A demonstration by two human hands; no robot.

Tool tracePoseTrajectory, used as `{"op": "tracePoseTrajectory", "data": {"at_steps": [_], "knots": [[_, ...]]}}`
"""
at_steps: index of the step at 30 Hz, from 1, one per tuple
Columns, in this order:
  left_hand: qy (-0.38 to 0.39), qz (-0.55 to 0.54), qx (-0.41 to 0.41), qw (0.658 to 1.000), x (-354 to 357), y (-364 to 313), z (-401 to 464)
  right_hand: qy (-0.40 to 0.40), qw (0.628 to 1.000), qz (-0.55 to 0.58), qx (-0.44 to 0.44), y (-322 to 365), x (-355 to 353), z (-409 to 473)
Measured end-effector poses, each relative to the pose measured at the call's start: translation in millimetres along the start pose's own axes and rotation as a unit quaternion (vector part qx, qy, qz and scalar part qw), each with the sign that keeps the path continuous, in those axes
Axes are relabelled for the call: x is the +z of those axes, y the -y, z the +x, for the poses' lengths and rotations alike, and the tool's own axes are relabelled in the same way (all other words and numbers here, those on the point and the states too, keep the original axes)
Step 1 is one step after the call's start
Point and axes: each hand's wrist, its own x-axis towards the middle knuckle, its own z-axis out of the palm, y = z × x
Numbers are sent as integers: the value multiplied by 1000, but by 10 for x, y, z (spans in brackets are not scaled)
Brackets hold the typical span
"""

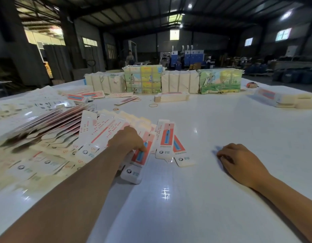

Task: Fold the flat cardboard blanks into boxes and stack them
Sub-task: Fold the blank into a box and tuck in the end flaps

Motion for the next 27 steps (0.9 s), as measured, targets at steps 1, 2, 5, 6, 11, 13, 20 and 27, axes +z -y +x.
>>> {"op": "tracePoseTrajectory", "data": {"at_steps": [1,2,5,6,11,13,20,27], "knots": [[6,-16,0,1000,-31,-3,-12,2,1000,-1,2,1,0,0],[14,-29,3,999,-72,-8,-27,4,1000,-1,4,1,-1,1],[14,-71,33,997,-147,-23,-32,5,1000,-5,9,-15,5,9],[12,-90,44,995,-170,-23,-15,7,1000,-10,11,-21,9,10],[-5,-145,93,985,-430,-150,-77,12,1000,-19,16,-15,11,17],[-19,-185,126,974,-491,-280,-181,18,999,-19,22,-7,-2,20],[29,-145,310,939,132,-589,-738,41,997,-26,63,36,-48,29],[135,60,391,908,564,-442,-811,73,995,-27,56,-11,-45,38]]}}
